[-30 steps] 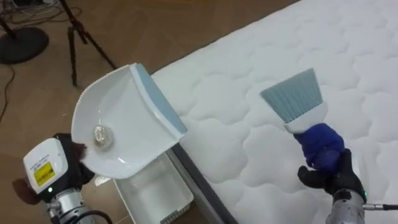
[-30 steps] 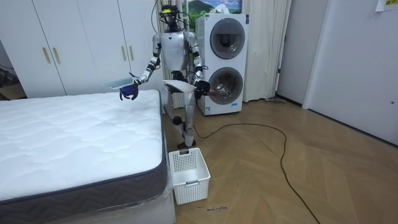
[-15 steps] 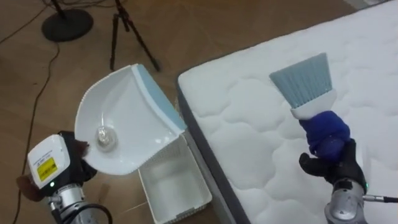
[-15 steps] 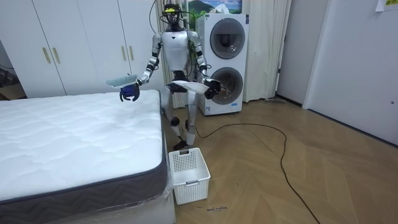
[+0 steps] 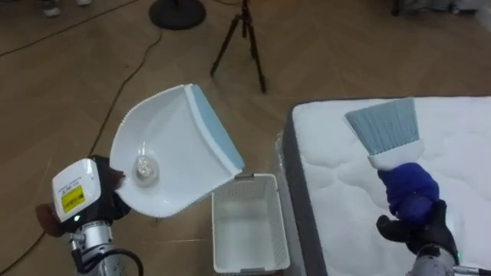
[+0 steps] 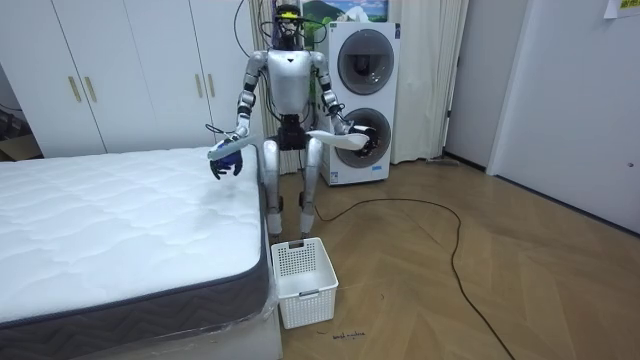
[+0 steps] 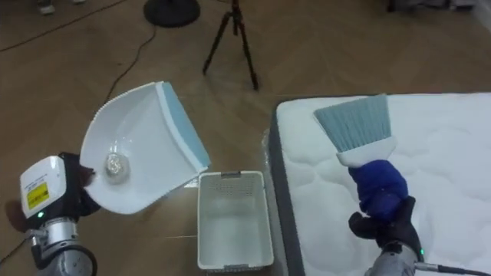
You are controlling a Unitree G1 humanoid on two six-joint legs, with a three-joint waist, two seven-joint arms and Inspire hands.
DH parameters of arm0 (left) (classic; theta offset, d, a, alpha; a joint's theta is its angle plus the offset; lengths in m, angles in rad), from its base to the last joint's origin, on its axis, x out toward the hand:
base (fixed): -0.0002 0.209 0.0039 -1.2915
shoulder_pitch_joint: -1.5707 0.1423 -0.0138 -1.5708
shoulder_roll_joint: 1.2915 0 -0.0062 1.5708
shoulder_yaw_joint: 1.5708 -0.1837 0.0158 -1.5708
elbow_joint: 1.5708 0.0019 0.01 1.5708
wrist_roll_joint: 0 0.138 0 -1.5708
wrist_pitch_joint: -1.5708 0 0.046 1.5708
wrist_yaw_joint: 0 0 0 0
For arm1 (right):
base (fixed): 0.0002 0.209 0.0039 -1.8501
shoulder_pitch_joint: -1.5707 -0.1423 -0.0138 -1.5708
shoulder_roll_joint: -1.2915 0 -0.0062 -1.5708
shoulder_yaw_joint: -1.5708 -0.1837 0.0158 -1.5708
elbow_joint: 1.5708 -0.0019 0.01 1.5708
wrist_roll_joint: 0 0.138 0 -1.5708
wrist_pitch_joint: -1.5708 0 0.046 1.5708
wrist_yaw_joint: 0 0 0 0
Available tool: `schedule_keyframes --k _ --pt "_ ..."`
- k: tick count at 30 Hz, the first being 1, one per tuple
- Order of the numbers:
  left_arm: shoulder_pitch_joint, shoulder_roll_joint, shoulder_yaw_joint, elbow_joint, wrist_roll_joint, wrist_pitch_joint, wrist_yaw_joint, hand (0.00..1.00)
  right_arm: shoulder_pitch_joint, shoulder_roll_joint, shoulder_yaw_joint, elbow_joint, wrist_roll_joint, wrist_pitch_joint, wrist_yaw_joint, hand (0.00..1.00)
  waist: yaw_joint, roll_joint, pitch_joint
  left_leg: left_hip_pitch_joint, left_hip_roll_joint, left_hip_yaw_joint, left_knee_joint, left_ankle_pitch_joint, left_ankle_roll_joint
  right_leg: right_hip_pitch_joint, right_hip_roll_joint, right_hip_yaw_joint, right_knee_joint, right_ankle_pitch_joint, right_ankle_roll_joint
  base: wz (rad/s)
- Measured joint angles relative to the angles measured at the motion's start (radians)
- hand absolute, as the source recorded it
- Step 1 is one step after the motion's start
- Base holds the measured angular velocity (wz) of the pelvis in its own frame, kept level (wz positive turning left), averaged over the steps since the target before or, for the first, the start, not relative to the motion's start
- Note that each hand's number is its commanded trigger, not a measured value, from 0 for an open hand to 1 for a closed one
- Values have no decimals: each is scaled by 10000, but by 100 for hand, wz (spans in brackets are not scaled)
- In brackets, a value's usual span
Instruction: Clean bed
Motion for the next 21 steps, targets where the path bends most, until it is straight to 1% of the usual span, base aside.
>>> schedule_keyframes --k 1,2,3,5,6,7,8,10,12,14,16,17,18,19,20,21 --pt "2 45 32 7 -9 -1 1 100 -13 15 7 0 1 -5 9 0 90 78 -7 -45 0 -109 2 -32 -56 7 19 -82 14 -43 -56 32" --pt "-6 139 30 84 -10 -22 3 100 -32 47 23 1 3 -4 45 0 107 89 -2 -83 6 -188 2 -67 -123 40 27 -175 24 -121 -115 26" --pt "-5 181 29 143 -10 -25 2 100 -40 61 28 0 3 -4 59 0 108 90 -3 -102 30 -188 17 -104 -162 57 28 -246 27 -159 -151 29" --pt "-58 250 29 338 -7 -27 0 100 -55 64 23 1 3 -4 64 0 -26 85 0 -207 136 -52 156 -220 -232 113 25 -518 40 -354 -233 37" --pt "-120 255 17 443 0 -27 0 100 -55 59 21 9 7 -4 63 0 -94 51 22 -291 377 534 160 -269 -216 138 -6 -715 41 -486 -279 54" --pt "-255 244 -20 639 7 -28 -2 100 -58 52 22 36 18 -2 63 0 -149 -5 58 -405 653 1234 213 -376 -187 100 -28 -870 160 -662 -334 48" --pt "-297 244 -25 721 11 -21 -4 100 -68 49 22 36 17 -2 66 0 -146 -28 66 -470 686 1332 277 -428 -188 32 -27 -885 250 -734 -353 25" --pt "-313 245 -23 894 -3 108 -26 100 -218 14 21 146 16 -3 137 0 -129 -51 81 -676 684 1275 421 -515 -151 -205 15 -873 391 -803 -322 8" --pt "-390 250 -25 1085 -2 128 -64 100 -298 11 24 503 16 -1 264 0 -157 -88 100 -751 641 1153 441 -524 -146 -253 10 -899 437 -853 -311 17" --pt "-614 281 -24 1327 -4 240 -213 100 -325 12 24 797 20 1 341 0 -185 -99 117 -885 585 1034 533 -556 -81 -368 -14 -878 595 -936 -316 24" --pt "-1095 389 -30 1694 -2 308 -213 100 -599 17 23 1155 -3 0 346 0 -344 -44 159 -1327 559 955 958 -719 -77 -708 -38 -917 963 -1109 -319 28" --pt "-1390 413 -30 1880 0 306 -215 100 -825 -5 -17 1363 -7 -8 344 0 -424 14 203 -1570 570 970 1209 -823 -57 -873 -39 -979 1115 -1197 -317 19" --pt "-1510 439 -30 1933 4 305 -214 100 -970 -2 -27 1497 -7 -30 344 0 -499 35 216 -1676 571 1000 1285 -844 -61 -952 -69 -1019 1198 -1239 -319 21" --pt "-1812 509 -121 2122 2 284 -215 100 -1117 -4 -70 1594 -6 -37 343 0 -635 78 246 -1862 589 1175 1407 -878 -17 -1131 -153 -1078 1415 -1342 -312 21" --pt "-1988 572 -231 2256 1 256 -216 100 -1177 -8 -86 1660 -6 -74 343 0 -684 103 259 -1959 590 1221 1483 -900 6 -1225 -180 -1097 1525 -1389 -299 17" --pt "-2263 772 -495 2399 26 238 -242 100 -1328 -6 -83 1879 -7 -138 343 0 -695 154 292 -2118 584 1241 1635 -951 17 -1407 -195 -1066 1691 -1428 -287 0"
